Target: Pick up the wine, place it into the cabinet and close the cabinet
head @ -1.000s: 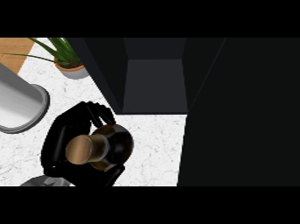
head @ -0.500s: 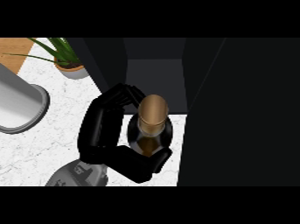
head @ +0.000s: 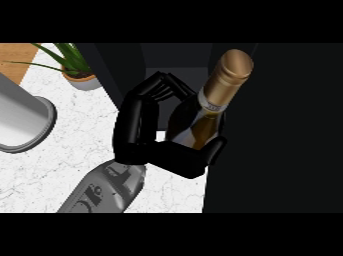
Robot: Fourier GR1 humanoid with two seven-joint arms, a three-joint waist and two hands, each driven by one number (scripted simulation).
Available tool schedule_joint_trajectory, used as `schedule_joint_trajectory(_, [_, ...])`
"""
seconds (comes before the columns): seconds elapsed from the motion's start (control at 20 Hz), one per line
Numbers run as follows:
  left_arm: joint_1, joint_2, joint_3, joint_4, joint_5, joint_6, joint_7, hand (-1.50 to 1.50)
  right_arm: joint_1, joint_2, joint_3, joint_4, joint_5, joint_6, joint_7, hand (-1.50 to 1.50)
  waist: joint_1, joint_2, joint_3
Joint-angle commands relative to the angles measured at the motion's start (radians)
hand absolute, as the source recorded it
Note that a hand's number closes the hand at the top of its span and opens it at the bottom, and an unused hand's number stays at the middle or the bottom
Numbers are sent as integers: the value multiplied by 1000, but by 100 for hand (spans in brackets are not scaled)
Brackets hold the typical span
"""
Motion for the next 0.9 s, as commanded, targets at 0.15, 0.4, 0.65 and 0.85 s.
schedule_joint_trajectory(0.15, [8,-7,-23,106,-22,15,-111,150,49,17,6,-81,-45,5,-7,-150,-1,1,0])
schedule_joint_trajectory(0.4, [-121,-7,-10,188,73,109,-95,150,13,-5,-30,-93,-78,-1,44,-150,-6,1,0])
schedule_joint_trajectory(0.65, [-32,-7,-11,198,131,79,-197,150,-55,-31,-45,-134,-123,-25,171,-150,-2,0,-1])
schedule_joint_trajectory(0.85, [74,-7,-17,260,189,15,-362,150,48,-17,-34,-160,-99,18,78,-150,-6,0,-1])
